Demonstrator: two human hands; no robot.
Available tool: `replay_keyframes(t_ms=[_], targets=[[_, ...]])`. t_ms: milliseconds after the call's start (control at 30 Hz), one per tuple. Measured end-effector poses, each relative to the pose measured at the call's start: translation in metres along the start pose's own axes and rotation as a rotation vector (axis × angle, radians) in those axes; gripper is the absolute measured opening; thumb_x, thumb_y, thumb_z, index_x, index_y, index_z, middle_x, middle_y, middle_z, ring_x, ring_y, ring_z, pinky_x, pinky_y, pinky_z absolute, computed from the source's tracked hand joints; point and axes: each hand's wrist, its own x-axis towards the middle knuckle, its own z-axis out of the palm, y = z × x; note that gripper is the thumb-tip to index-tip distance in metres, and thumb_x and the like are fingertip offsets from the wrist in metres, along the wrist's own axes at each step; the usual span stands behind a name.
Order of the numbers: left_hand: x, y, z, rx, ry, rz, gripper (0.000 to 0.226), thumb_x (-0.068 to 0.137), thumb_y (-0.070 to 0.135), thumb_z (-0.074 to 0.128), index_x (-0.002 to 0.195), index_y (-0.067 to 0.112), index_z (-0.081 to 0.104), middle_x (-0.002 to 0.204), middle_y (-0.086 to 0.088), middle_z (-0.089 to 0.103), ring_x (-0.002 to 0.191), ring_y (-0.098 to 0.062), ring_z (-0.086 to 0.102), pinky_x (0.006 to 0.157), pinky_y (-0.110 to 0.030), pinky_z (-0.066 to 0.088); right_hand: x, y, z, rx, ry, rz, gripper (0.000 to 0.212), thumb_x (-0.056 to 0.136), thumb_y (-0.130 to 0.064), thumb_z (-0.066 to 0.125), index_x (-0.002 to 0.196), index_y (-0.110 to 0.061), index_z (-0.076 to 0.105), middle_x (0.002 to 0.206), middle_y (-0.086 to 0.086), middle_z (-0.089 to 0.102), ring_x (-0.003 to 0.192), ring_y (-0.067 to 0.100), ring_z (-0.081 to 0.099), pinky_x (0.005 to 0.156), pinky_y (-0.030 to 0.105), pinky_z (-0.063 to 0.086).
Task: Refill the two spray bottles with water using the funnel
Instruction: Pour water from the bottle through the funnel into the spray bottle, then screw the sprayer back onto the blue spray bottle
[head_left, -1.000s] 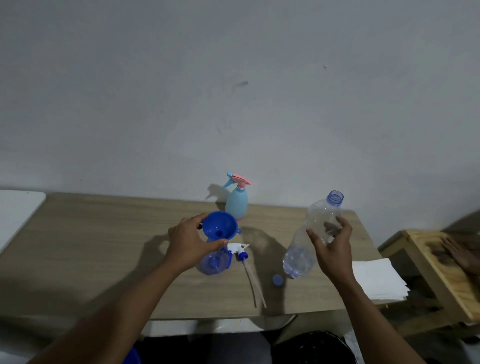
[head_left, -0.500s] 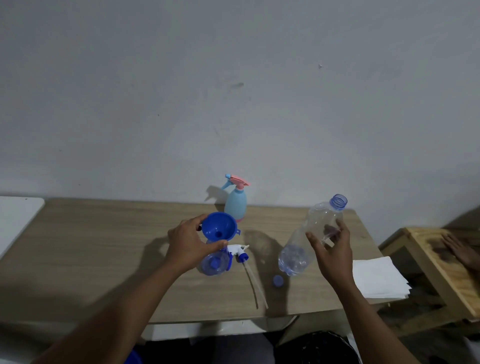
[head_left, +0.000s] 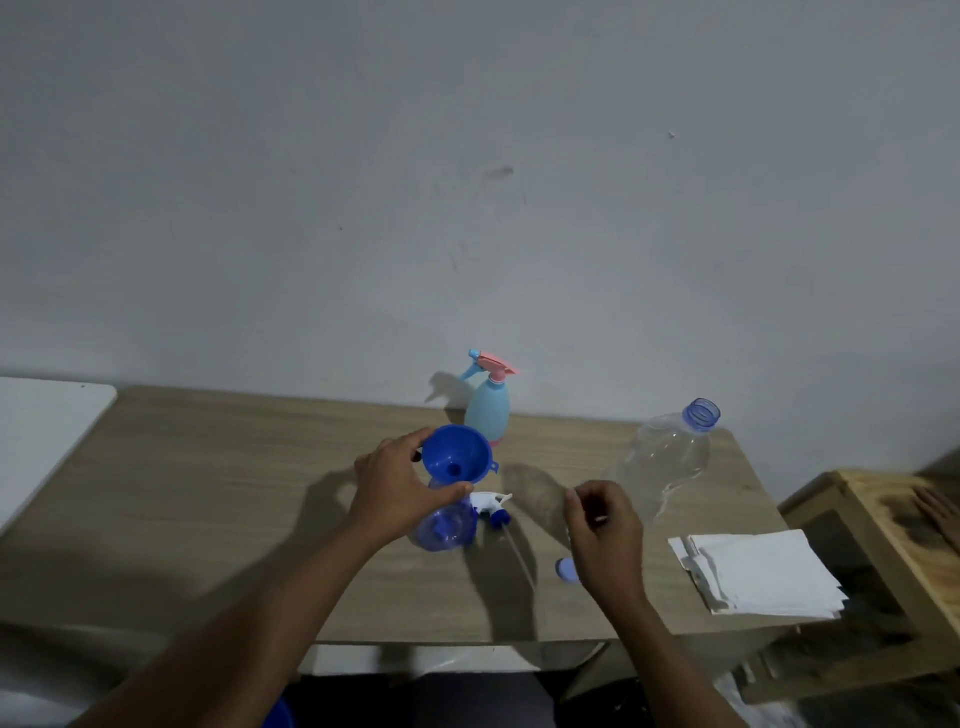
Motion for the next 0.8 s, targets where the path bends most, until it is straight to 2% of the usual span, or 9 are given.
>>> replay_keyframes(t_ms=[67, 167, 300, 400, 467, 567, 633, 733, 800], targets=[[0.0, 0.002, 0.0, 0.006, 0.011, -0.002, 0.075, 0.05, 0.059, 0.089, 0.118, 0.041, 0.061, 0.091, 0.027, 0.056, 0.092, -0.006, 0.059, 0.097, -0.046, 0.047, 0.013, -0.012, 0.012, 0.042, -0.142, 0.082, 0.012, 0.095, -0.013, 0.065, 0.083, -0.012, 0.066, 0.072, 0.0, 0.065, 0.065, 0.002, 0.057, 0.061, 0.014, 0.046], [-0.002, 0.003, 0.0, 0.018, 0.011, -0.016, 0.077, 0.051, 0.058, 0.089, 0.12, 0.039, 0.061, 0.096, 0.023, 0.057, 0.095, -0.007, 0.057, 0.097, -0.046, 0.048, 0.028, -0.028, 0.028, 0.08, -0.326, 0.204, 0.02, 0.098, -0.025, 0.061, 0.087, -0.012, 0.072, 0.079, 0.007, 0.072, 0.068, 0.008, 0.062, 0.064, 0.023, 0.052], [-0.003, 0.001, 0.0, 0.016, 0.005, -0.037, 0.081, 0.051, 0.061, 0.087, 0.123, 0.04, 0.058, 0.103, 0.02, 0.062, 0.1, -0.008, 0.059, 0.098, -0.046, 0.048, 0.034, -0.048, 0.041, 0.14, -0.459, 0.355, 0.027, 0.098, -0.036, 0.06, 0.091, -0.014, 0.073, 0.087, 0.006, 0.075, 0.066, 0.01, 0.064, 0.058, 0.024, 0.051], [-0.002, 0.001, -0.001, -0.003, -0.021, -0.049, 0.082, 0.052, 0.061, 0.086, 0.125, 0.039, 0.057, 0.11, 0.017, 0.065, 0.102, -0.008, 0.059, 0.098, -0.046, 0.047, 0.034, -0.054, 0.048, 0.208, -0.487, 0.443, 0.024, 0.097, -0.031, 0.063, 0.095, -0.009, 0.073, 0.09, 0.011, 0.075, 0.067, 0.016, 0.063, 0.06, 0.03, 0.054], [-0.002, 0.001, -0.002, -0.007, -0.029, -0.043, 0.083, 0.052, 0.06, 0.086, 0.127, 0.039, 0.056, 0.111, 0.018, 0.064, 0.102, -0.008, 0.059, 0.099, -0.045, 0.048, 0.034, -0.055, 0.051, 0.247, -0.472, 0.488, 0.023, 0.096, -0.026, 0.064, 0.096, -0.004, 0.072, 0.089, 0.014, 0.073, 0.066, 0.019, 0.062, 0.057, 0.03, 0.054], [-0.005, -0.005, -0.003, -0.056, -0.069, -0.046, 0.099, 0.052, 0.053, 0.09, 0.139, 0.036, 0.046, 0.118, 0.021, 0.057, 0.108, -0.007, 0.056, 0.097, -0.035, 0.047, 0.036, -0.055, 0.055, 0.28, -0.445, 0.533, 0.022, 0.095, -0.02, 0.066, 0.093, 0.001, 0.072, 0.079, 0.012, 0.071, 0.062, 0.018, 0.059, 0.055, 0.03, 0.053], [-0.005, -0.012, 0.0, -0.016, -0.115, -0.057, 0.103, 0.053, 0.054, 0.089, 0.142, 0.039, 0.039, 0.12, 0.023, 0.055, 0.11, -0.005, 0.054, 0.089, -0.029, 0.046, 0.037, -0.055, 0.056, 0.308, -0.436, 0.565, 0.022, 0.095, -0.018, 0.067, 0.092, 0.004, 0.071, 0.075, 0.012, 0.069, 0.06, 0.018, 0.057, 0.054, 0.031, 0.051], [-0.005, -0.014, 0.004, 0.071, -0.186, -0.091, 0.066, 0.06, 0.051, 0.087, 0.118, 0.034, 0.058, 0.104, 0.017, 0.061, 0.103, -0.01, 0.061, 0.075, -0.021, 0.046, 0.037, -0.056, 0.057, 0.384, -0.444, 0.635, 0.023, 0.095, -0.014, 0.066, 0.095, 0.009, 0.069, 0.073, 0.011, 0.067, 0.059, 0.018, 0.055, 0.056, 0.032, 0.048], [-0.006, -0.008, 0.006, 0.114, -0.223, -0.092, 0.044, 0.07, 0.044, 0.085, 0.103, 0.028, 0.06, 0.092, 0.013, 0.056, 0.088, -0.008, 0.059, 0.06, -0.011, 0.037, 0.037, -0.056, 0.058, 0.452, -0.449, 0.694, 0.021, 0.095, -0.011, 0.064, 0.095, 0.009, 0.068, 0.07, 0.01, 0.065, 0.057, 0.016, 0.052, 0.057, 0.032, 0.045]])
